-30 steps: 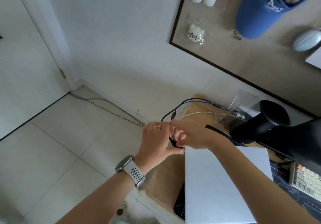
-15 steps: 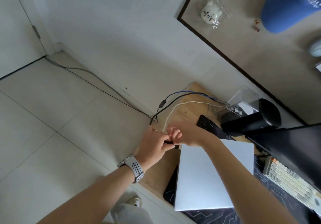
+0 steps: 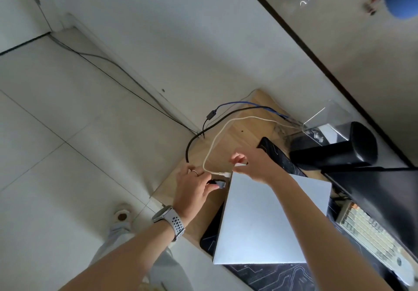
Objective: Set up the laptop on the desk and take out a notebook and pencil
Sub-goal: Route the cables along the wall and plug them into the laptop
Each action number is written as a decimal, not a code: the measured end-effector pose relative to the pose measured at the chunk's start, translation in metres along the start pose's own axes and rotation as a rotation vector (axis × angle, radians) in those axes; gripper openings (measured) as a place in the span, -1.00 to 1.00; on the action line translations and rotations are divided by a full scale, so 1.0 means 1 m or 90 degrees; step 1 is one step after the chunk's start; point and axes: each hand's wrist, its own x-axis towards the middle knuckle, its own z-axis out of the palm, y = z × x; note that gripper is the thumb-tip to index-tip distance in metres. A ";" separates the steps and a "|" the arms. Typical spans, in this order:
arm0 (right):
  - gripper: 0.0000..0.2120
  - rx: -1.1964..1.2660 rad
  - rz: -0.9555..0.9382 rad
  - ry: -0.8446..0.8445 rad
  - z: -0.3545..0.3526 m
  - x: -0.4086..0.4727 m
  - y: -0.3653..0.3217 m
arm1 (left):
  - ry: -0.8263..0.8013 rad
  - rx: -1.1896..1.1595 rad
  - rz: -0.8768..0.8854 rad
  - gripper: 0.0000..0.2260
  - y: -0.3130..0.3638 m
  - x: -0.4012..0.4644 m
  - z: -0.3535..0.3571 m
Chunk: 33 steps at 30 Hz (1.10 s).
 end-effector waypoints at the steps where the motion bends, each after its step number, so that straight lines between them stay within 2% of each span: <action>1: -0.86 0.003 0.006 -0.018 0.001 0.000 0.002 | 0.011 -0.007 -0.002 -0.75 0.001 -0.001 0.002; 4: -0.87 0.008 0.001 -0.038 0.003 0.000 0.009 | 0.048 -0.032 -0.004 -0.75 0.001 -0.003 0.008; 7: -0.80 0.013 -0.004 -0.027 0.003 0.000 0.013 | 0.071 -0.041 -0.005 -0.76 0.001 -0.004 0.010; 13: -0.76 0.002 -0.017 -0.041 0.003 0.005 0.021 | 0.072 -0.035 0.005 -0.77 0.002 -0.003 0.011; 21: -0.59 0.002 0.008 -0.052 0.007 0.015 0.033 | 0.049 -0.020 0.051 -0.67 -0.004 0.001 0.013; 26: -0.62 0.015 0.005 -0.065 0.007 0.016 0.034 | 0.008 -0.002 0.090 -0.69 -0.005 0.004 0.009; 33: -0.89 0.036 -0.037 -0.082 0.005 0.017 0.034 | -0.037 0.022 0.172 -0.74 -0.004 0.014 -0.001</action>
